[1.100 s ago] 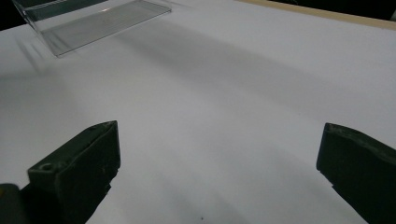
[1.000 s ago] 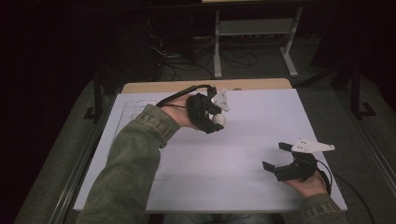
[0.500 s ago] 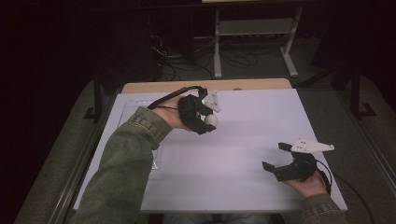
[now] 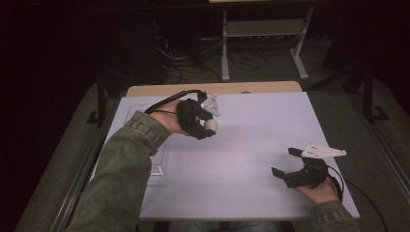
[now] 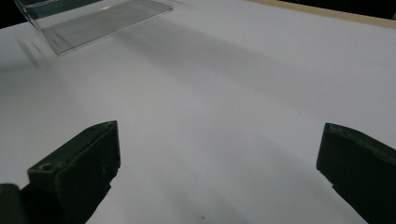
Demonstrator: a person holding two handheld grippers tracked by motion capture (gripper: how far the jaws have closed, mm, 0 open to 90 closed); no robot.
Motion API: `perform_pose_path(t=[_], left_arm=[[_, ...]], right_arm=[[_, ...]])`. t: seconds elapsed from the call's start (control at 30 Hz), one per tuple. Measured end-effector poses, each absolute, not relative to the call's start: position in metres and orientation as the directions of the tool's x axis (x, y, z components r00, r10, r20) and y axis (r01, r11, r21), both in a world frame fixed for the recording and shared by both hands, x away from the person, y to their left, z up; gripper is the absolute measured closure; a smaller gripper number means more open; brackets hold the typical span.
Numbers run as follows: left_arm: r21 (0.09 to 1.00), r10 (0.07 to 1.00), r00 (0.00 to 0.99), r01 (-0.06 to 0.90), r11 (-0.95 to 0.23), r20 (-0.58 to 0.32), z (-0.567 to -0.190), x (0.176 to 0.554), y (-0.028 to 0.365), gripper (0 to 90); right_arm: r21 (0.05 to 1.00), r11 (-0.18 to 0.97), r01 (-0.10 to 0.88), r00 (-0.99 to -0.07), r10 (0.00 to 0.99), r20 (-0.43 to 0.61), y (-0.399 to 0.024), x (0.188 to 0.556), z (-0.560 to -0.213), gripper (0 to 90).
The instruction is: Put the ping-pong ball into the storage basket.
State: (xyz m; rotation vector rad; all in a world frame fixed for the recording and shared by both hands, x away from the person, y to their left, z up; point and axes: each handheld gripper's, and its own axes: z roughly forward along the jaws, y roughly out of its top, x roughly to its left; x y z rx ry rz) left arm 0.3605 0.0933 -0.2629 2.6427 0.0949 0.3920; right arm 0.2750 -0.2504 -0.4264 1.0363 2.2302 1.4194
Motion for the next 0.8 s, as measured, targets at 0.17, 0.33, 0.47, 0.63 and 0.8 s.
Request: perform_pose_path(t=[0.17,0.33,0.47,0.63,0.8], left_arm=[[0.438,0.138,0.958,0.014,-0.899,0.252,-0.265,0.360,0.102,50.3],[0.432,0.143,0.961,0.028,-0.901,0.237,-0.267,0.359,0.110,50.3],[0.434,0.153,0.958,0.034,-0.900,0.242,-0.269,0.358,0.115,50.3],[0.438,0.160,0.959,0.043,-0.898,0.235,-0.272,0.356,0.123,50.3],[0.433,0.174,0.958,0.059,-0.899,0.230,-0.272,0.354,0.132,50.3]], right_arm=[[0.877,0.250,0.410,-0.695,0.709,0.123,-0.251,0.275,-0.426,0.0],[0.875,0.252,0.413,-0.693,0.710,0.123,-0.250,0.275,-0.427,0.0],[0.874,0.253,0.415,-0.693,0.711,0.123,-0.250,0.275,-0.427,0.0],[0.873,0.254,0.415,-0.693,0.711,0.123,-0.250,0.275,-0.427,0.0],[0.872,0.256,0.416,-0.693,0.710,0.122,-0.250,0.276,-0.427,0.0]])
